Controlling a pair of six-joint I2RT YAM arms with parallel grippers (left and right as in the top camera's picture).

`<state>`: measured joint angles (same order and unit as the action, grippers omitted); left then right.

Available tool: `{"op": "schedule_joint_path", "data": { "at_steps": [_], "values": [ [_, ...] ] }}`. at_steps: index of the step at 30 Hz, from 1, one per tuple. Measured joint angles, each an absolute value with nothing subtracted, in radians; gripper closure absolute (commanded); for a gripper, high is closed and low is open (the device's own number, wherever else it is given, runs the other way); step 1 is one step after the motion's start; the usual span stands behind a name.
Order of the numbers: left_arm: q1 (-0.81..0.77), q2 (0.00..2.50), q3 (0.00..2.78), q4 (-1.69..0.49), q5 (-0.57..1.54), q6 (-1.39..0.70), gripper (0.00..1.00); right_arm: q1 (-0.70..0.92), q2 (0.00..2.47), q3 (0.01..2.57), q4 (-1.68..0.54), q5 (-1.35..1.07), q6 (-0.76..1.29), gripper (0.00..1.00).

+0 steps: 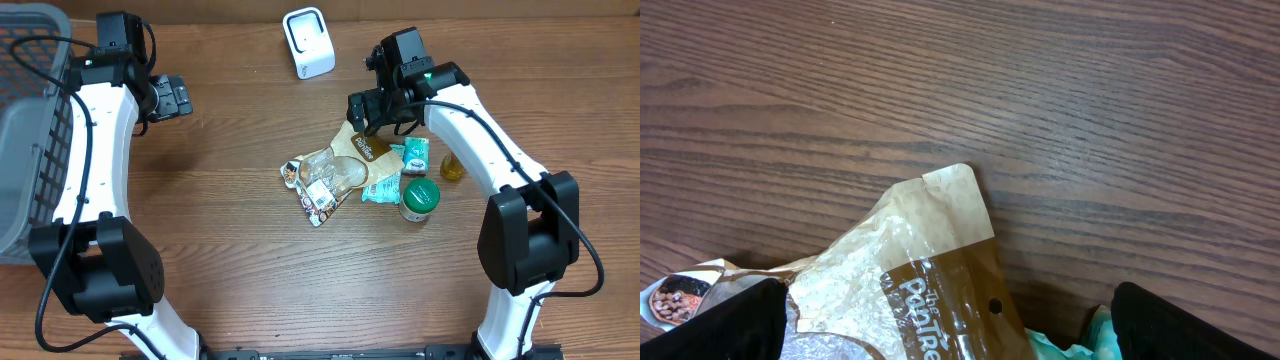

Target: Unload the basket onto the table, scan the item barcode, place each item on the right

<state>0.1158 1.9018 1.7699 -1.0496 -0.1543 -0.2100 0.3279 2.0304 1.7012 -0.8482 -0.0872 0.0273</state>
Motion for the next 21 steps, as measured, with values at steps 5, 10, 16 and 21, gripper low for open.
{"op": "schedule_joint_path", "data": {
  "at_steps": [5, 10, 16, 21],
  "values": [
    [0.116, 1.902, 1.77, -1.05, -0.154, -0.21, 0.0, 0.328, 2.03, 1.701, -0.848, -0.086, 0.028, 0.0],
    [0.116, 1.902, 1.77, -1.05, -0.155, -0.21, 0.0, 0.328, 2.03, 1.701, -0.849, -0.086, 0.028, 0.0],
    [0.116, 1.902, 1.77, -1.05, -0.155, -0.21, 0.0, 0.33, 2.014, 1.7, -0.849, -0.084, 0.028, 0.0],
    [0.116, 1.902, 1.77, -1.05, -0.155, -0.21, 0.0, 0.33, 1.812, 1.695, -0.847, -0.081, 0.03, 0.0]
  ]
}}
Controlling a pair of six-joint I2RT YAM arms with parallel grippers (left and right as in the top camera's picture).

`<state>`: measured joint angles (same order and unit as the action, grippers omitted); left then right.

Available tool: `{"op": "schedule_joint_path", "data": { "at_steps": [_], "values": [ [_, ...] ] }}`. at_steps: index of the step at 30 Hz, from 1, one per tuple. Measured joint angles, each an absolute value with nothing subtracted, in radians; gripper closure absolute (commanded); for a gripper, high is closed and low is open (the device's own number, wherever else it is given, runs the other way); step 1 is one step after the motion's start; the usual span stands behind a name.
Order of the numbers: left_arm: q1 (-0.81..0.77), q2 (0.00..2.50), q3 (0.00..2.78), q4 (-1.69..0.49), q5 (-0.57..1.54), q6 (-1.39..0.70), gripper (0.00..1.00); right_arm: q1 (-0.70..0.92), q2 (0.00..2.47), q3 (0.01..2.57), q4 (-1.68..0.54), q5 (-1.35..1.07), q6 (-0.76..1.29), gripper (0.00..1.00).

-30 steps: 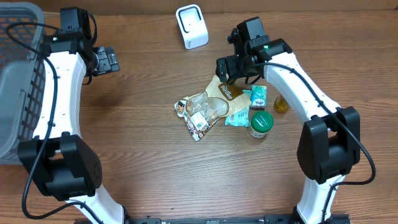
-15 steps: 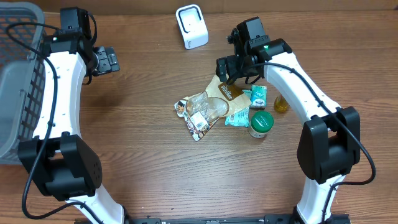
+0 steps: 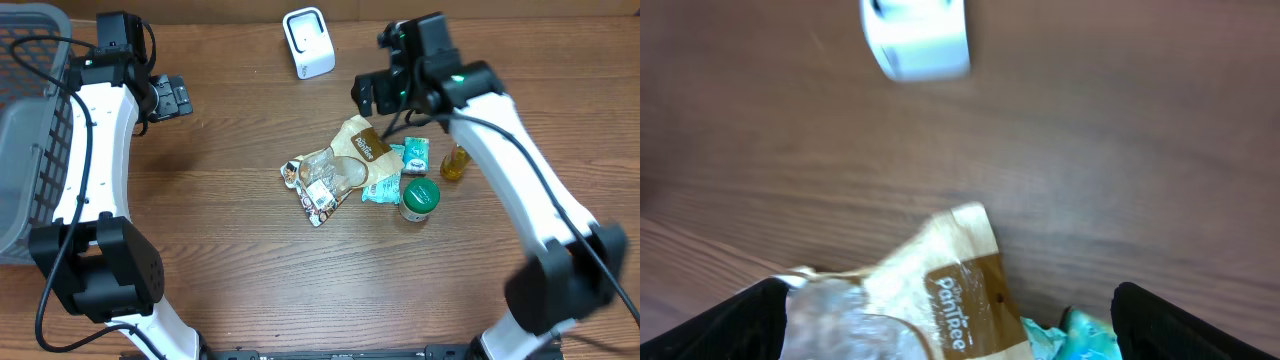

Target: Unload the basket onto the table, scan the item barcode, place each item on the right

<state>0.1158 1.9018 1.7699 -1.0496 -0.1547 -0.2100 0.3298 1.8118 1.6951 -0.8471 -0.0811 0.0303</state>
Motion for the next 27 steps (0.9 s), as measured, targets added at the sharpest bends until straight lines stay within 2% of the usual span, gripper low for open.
{"op": "schedule_joint_path", "data": {
  "at_steps": [2, 6, 10, 13, 18, 27],
  "values": [
    [0.116, 1.902, 1.77, -1.05, -0.154, -0.21, 0.0, 0.33, 1.616, 1.695, -0.846, -0.079, 0.03, 0.0],
    [0.116, 1.902, 1.77, -1.05, -0.155, -0.21, 0.0, 0.33, 1.411, 1.695, -0.884, -0.043, 0.03, 0.0],
    [0.116, 1.902, 1.77, -1.048, -0.155, -0.21, 0.0, 0.328, 1.204, 1.695, -1.093, 0.023, 0.026, 0.0],
    [0.116, 1.902, 1.77, -1.05, -0.155, -0.21, 0.0, 0.307, 1.041, 1.652, -1.107, 0.046, 0.027, 0.0],
    [0.116, 1.902, 1.77, -1.047, -0.155, -0.21, 0.0, 0.249, 0.723, 1.343, -1.069, 0.053, 0.026, 0.0],
    [0.116, 1.902, 1.77, -1.049, -0.155, -0.21, 0.0, 0.144, 0.261, 0.882, -0.835, 0.014, 0.027, 0.0]
  ]
}}
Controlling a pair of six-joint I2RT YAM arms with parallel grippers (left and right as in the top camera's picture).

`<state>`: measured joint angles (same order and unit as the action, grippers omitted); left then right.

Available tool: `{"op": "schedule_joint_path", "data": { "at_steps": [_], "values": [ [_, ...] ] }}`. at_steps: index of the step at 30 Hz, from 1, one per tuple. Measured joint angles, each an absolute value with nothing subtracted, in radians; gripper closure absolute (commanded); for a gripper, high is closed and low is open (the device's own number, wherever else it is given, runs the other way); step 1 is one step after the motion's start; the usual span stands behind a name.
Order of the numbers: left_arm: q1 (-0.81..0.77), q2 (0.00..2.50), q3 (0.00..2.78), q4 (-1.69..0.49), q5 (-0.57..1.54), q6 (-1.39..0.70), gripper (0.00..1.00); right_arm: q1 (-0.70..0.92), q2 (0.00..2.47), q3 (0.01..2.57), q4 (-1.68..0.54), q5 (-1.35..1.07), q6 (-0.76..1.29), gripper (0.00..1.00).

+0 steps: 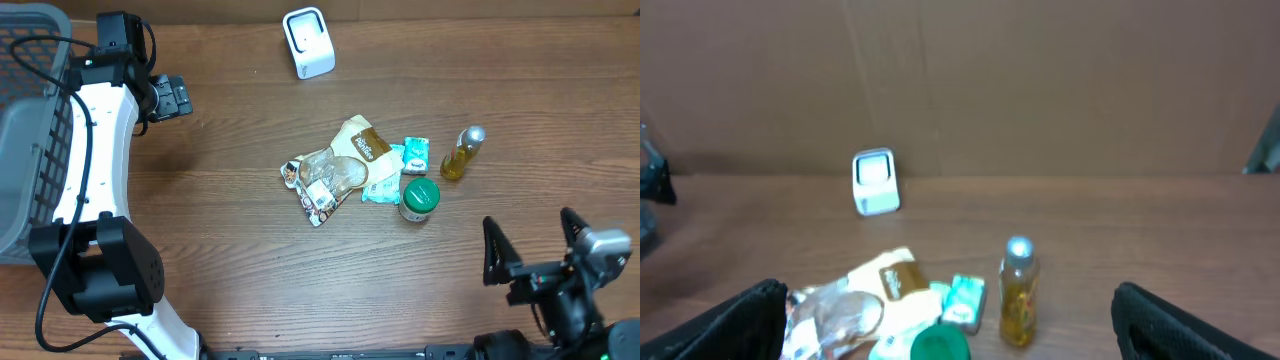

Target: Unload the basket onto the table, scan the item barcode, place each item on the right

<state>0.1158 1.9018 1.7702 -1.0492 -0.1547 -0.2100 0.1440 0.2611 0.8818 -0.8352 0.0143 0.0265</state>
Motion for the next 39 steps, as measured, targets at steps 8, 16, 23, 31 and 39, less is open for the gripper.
{"op": "schedule_joint_path", "data": {
  "at_steps": [8, 16, 23, 31, 39],
  "values": [
    [0.116, 1.902, 1.77, -1.049, -0.155, -0.21, 0.01, 0.131, 0.101, 0.602, -0.628, -0.02, 0.026, 0.0],
    [0.116, 1.902, 1.77, -1.049, -0.155, -0.21, 0.0, 0.131, 0.03, 0.403, -0.311, -0.056, 0.028, 0.0],
    [0.116, 1.902, 1.77, -1.049, -0.155, -0.21, 0.01, 0.131, 0.015, 0.274, -0.033, -0.068, 0.049, 0.0],
    [0.116, 1.902, 1.77, -1.049, -0.155, -0.21, 0.01, 0.131, 0.013, 0.138, 0.281, -0.071, 0.064, 0.0],
    [0.116, 1.902, 1.77, -1.05, -0.155, -0.21, 0.01, 0.131, 0.013, 0.02, 0.244, -0.07, 0.101, 0.0]
  ]
}}
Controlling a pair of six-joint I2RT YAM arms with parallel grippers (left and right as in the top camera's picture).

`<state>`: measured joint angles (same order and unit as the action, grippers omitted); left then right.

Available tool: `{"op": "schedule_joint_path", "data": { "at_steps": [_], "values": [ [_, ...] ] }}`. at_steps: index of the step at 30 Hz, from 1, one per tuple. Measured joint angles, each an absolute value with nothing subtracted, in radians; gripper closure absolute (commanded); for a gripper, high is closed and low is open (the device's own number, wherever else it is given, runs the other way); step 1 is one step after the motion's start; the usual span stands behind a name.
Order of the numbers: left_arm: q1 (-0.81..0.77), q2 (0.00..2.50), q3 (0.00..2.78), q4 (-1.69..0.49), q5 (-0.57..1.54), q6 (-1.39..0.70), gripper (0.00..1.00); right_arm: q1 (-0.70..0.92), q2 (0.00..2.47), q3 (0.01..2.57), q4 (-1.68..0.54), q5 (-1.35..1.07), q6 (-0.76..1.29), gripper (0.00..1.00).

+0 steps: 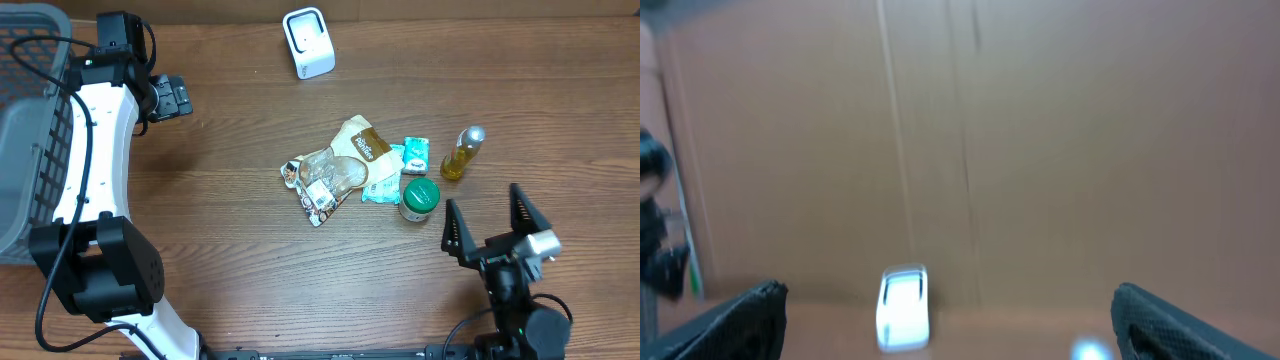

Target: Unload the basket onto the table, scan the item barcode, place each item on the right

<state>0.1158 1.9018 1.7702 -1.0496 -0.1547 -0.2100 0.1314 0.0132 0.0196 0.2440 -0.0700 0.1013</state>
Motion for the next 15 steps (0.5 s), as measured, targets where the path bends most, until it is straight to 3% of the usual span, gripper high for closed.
{"op": "schedule_joint_path", "data": {
  "at_steps": [8, 15],
  "values": [
    [0.116, 1.902, 1.77, -1.048, -0.155, -0.21, 0.0, 0.131, 0.012, 0.018, -0.076, -0.064, 0.12, 0.0],
    [0.116, 1.902, 1.77, -1.049, -0.155, -0.21, 0.01, 0.131, 0.012, 0.018, -0.084, -0.052, 0.12, 0.0]
  ]
}}
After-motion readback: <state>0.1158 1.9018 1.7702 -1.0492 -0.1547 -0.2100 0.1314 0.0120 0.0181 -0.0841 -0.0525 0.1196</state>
